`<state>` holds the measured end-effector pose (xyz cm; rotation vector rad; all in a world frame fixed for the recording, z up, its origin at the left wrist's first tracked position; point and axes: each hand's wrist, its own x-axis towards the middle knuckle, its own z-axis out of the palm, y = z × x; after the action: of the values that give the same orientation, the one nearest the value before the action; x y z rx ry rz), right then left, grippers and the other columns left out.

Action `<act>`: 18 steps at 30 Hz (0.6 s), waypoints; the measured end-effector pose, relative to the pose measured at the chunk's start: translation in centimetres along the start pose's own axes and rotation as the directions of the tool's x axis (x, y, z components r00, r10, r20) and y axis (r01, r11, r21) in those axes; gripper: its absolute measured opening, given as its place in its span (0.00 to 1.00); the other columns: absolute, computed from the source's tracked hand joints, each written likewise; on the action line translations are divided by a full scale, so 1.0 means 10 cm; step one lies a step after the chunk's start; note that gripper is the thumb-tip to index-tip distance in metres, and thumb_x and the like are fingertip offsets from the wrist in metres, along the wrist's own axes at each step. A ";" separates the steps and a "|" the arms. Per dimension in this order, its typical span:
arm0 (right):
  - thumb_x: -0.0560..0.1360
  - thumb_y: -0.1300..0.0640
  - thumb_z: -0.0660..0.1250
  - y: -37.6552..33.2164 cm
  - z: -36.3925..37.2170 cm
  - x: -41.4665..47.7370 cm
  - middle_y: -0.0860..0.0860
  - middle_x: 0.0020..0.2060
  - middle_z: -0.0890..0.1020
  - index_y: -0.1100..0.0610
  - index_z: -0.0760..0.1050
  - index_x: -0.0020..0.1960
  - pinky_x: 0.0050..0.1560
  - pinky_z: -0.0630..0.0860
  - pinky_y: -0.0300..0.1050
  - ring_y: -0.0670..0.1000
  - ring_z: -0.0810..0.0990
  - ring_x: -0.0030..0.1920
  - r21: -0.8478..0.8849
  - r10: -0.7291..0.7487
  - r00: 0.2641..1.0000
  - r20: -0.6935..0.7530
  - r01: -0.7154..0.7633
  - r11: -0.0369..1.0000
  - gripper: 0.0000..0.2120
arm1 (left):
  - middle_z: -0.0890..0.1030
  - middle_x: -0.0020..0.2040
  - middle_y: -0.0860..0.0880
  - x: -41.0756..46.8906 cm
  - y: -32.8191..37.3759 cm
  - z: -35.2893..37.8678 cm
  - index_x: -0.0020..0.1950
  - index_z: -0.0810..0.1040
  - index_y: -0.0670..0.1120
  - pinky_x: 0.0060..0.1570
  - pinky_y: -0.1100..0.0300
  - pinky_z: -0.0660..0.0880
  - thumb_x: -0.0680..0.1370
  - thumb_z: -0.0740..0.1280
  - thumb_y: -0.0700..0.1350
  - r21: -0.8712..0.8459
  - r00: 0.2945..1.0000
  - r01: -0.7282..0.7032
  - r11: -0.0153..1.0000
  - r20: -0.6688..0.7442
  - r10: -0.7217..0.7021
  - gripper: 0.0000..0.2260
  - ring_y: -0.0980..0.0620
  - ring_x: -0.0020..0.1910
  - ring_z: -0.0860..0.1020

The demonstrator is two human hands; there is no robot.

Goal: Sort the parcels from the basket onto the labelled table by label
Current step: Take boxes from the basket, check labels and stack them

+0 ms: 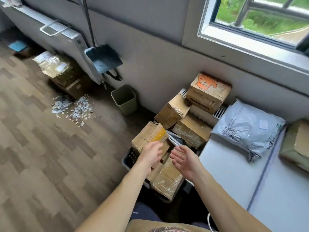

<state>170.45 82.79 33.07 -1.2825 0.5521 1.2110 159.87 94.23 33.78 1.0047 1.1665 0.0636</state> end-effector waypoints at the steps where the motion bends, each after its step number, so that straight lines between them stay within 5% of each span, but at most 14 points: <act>1: 0.82 0.54 0.67 0.01 0.06 0.03 0.60 0.54 0.85 0.62 0.79 0.59 0.47 0.80 0.47 0.57 0.85 0.51 0.033 -0.020 0.999 -0.038 0.021 0.999 0.12 | 0.77 0.69 0.43 0.10 0.07 -0.02 0.75 0.71 0.42 0.67 0.50 0.76 0.84 0.65 0.45 0.027 0.999 0.004 1.000 0.052 -0.005 0.20 0.46 0.67 0.78; 9: 0.82 0.56 0.65 -0.18 0.35 -0.15 0.60 0.50 0.85 0.61 0.79 0.58 0.41 0.79 0.44 0.55 0.85 0.42 0.100 -0.206 0.941 -0.270 0.241 0.965 0.10 | 0.81 0.63 0.42 0.50 0.83 0.37 0.72 0.74 0.42 0.65 0.49 0.76 0.83 0.68 0.45 0.213 0.907 -0.126 0.969 0.421 0.026 0.18 0.48 0.62 0.79; 15: 0.83 0.55 0.66 -0.71 0.18 -0.20 0.59 0.53 0.83 0.59 0.77 0.57 0.45 0.80 0.45 0.55 0.83 0.48 0.069 -0.325 0.869 -0.373 0.375 0.924 0.08 | 0.80 0.60 0.47 0.74 1.08 0.73 0.74 0.73 0.42 0.65 0.49 0.76 0.80 0.72 0.49 0.253 0.868 -0.172 0.952 0.496 0.025 0.24 0.50 0.60 0.78; 18: 0.82 0.55 0.67 -1.10 0.11 -0.08 0.56 0.55 0.80 0.57 0.76 0.55 0.54 0.81 0.50 0.53 0.81 0.53 -0.015 -0.390 0.830 -0.399 0.420 0.908 0.06 | 0.77 0.68 0.45 0.94 1.30 0.90 0.76 0.70 0.44 0.67 0.49 0.75 0.77 0.75 0.56 0.299 0.883 -0.221 0.928 0.466 0.060 0.31 0.48 0.65 0.77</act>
<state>179.69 85.26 38.65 -1.4997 0.5674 0.5710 176.78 101.14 36.13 1.3322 0.6824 -0.2566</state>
